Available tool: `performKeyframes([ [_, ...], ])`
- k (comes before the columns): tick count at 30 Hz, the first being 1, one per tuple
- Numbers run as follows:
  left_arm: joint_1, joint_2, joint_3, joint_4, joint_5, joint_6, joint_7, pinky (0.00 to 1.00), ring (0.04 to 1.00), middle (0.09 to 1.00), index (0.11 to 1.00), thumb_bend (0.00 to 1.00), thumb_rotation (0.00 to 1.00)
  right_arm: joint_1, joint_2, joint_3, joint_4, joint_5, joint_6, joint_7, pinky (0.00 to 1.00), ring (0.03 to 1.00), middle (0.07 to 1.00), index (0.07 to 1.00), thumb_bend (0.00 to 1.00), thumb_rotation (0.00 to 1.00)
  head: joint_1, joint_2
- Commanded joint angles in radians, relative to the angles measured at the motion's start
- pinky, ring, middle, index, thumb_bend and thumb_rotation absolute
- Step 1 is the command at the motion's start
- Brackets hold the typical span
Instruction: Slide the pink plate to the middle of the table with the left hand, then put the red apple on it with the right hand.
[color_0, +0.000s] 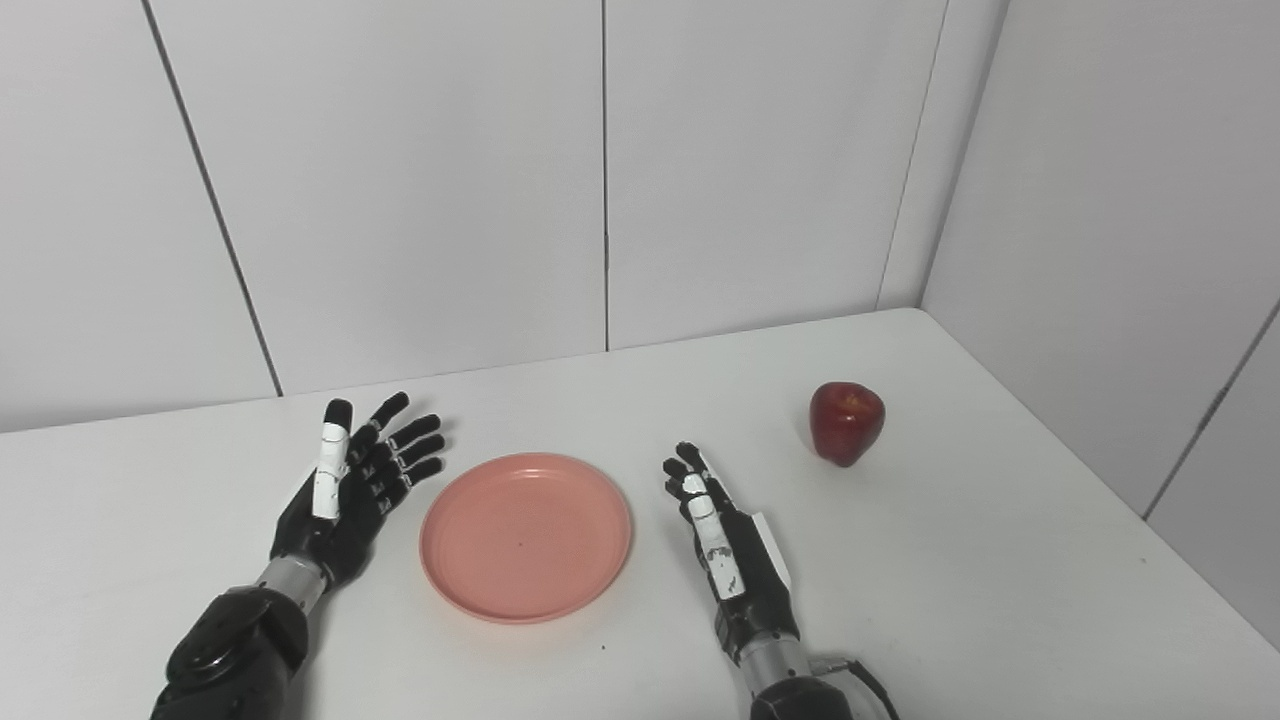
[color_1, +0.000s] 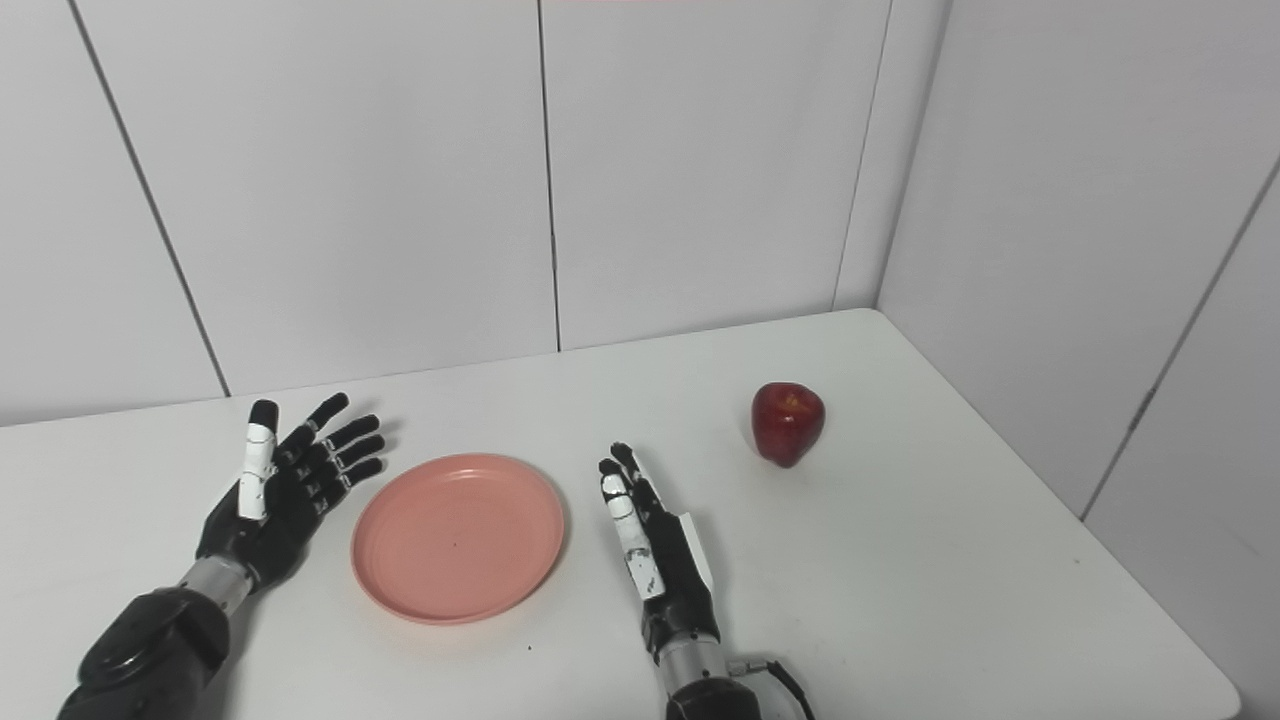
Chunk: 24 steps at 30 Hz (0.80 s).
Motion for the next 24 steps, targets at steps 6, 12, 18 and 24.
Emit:
performKeyframes([
  [6,0.027,-0.006,-0.016,0.083,0.027,0.036,0.008,0.84,0.828,0.818,0.906,0.90,0.96,-0.053,-0.019,-0.027,-0.057,-0.013,-0.021,-0.007,1.00,0.927,0.910,0.931,0.86,0.95,-0.013,-0.011],
  [12,0.021,-0.001,-0.015,0.099,0.025,0.030,0.001,0.83,0.831,0.824,0.917,0.90,0.95,-0.087,-0.060,-0.033,-0.071,-0.116,-0.032,-0.042,0.99,0.913,0.893,0.912,0.81,0.97,-0.021,-0.016],
  [18,0.016,0.001,-0.014,0.109,0.024,0.021,-0.012,0.85,0.843,0.836,0.935,0.90,0.96,-0.135,-0.113,-0.037,-0.076,-0.239,-0.051,-0.084,0.97,0.900,0.874,0.878,0.74,1.00,-0.031,-0.024],
  [24,0.014,0.000,-0.015,0.106,0.024,0.023,-0.012,0.85,0.841,0.832,0.937,0.89,0.96,-0.182,-0.165,-0.042,-0.072,-0.311,-0.063,-0.109,0.81,0.836,0.837,0.846,0.82,0.96,-0.039,-0.029],
])
